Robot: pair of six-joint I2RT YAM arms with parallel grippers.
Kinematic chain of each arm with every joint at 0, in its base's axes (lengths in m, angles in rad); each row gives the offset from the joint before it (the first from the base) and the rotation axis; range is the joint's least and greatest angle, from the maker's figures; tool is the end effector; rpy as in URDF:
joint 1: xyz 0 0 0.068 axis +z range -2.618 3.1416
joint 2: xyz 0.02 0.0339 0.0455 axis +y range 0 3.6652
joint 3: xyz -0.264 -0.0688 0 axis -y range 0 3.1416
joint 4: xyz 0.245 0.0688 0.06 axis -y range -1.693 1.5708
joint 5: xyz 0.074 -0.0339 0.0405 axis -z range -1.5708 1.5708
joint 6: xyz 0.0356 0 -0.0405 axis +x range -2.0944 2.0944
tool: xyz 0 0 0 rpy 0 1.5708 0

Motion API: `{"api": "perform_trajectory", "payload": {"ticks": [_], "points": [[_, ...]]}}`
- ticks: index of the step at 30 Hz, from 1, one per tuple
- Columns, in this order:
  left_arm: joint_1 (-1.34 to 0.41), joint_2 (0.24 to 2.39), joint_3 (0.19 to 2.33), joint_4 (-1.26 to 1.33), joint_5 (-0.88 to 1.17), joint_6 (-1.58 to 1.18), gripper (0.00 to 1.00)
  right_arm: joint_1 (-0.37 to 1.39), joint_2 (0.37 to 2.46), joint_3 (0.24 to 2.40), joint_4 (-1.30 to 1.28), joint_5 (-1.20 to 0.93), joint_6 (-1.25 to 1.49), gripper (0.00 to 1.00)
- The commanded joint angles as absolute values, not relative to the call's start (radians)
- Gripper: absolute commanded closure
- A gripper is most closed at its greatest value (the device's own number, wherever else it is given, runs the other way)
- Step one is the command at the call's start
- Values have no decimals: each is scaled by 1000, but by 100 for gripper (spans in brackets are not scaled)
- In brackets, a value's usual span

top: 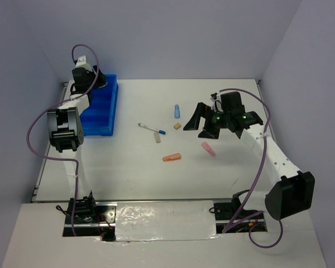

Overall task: Sort the stationery into containers
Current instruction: Place the stationery in the storage box.

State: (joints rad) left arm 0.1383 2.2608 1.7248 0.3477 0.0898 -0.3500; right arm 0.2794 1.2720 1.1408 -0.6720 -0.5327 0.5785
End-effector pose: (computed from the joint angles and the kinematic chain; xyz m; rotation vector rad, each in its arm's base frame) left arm 0.5322 0.0708 0.2231 -0.3626 1.7265 -0.2329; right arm 0.2504 0.0907 0.3179 0.0987 2.4779 1.0256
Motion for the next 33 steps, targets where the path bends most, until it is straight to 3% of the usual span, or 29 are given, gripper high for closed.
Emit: {"api": "perform_trajectory", "payload": {"ticks": [1,21,24,29,30,32,33], "points": [[140,2233,1732,630,167,-382,100,293,1252,1131,-641,-522,565,0],[137,2306,1689,718,180,-370,96,339,1230,1100,-588,-540,606,0],[137,2315,1675,733,163,-367,86,348,1229,1111,-583,-537,615,0],[137,2332,1663,739,158,-365,80,359,1210,1097,-574,-529,626,0],[137,2330,1661,741,160,-370,70,362,1206,1091,-566,-531,630,0],[137,2327,1652,745,160,-380,60,368,1203,1075,-557,-531,643,0],[135,2318,1648,750,158,-382,51,368,1204,1075,-552,-531,644,0]]}}
